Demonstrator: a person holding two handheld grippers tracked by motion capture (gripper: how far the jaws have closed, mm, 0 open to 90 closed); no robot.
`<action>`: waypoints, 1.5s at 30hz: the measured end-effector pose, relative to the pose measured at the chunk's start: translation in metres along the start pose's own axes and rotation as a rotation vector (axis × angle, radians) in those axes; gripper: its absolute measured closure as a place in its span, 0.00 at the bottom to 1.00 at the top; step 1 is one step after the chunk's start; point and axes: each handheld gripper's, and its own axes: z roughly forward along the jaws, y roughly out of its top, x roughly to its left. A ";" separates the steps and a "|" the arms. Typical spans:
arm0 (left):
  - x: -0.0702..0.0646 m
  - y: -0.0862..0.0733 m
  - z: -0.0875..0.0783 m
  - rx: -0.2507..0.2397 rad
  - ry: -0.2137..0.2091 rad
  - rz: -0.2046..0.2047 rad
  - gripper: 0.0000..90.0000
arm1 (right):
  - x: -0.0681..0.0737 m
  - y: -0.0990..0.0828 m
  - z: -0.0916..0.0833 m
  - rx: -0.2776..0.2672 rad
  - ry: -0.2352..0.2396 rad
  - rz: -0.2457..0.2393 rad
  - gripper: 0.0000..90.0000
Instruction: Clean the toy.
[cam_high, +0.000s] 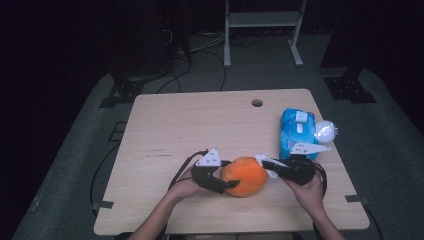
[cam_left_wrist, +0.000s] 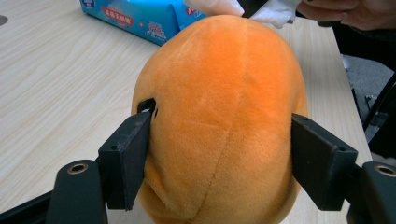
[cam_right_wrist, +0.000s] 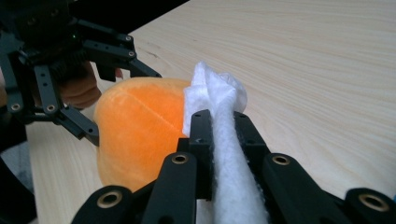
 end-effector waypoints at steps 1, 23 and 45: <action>-0.001 0.001 0.001 -0.002 0.005 -0.002 0.30 | 0.001 0.000 0.000 -0.002 -0.001 -0.005 0.88; -0.028 0.014 0.017 -0.021 0.051 0.119 0.27 | 0.039 0.015 0.009 -0.028 0.100 -0.103 0.88; -0.017 0.009 0.009 -0.058 0.071 0.044 0.34 | -0.008 0.001 -0.008 -0.025 0.013 0.035 0.88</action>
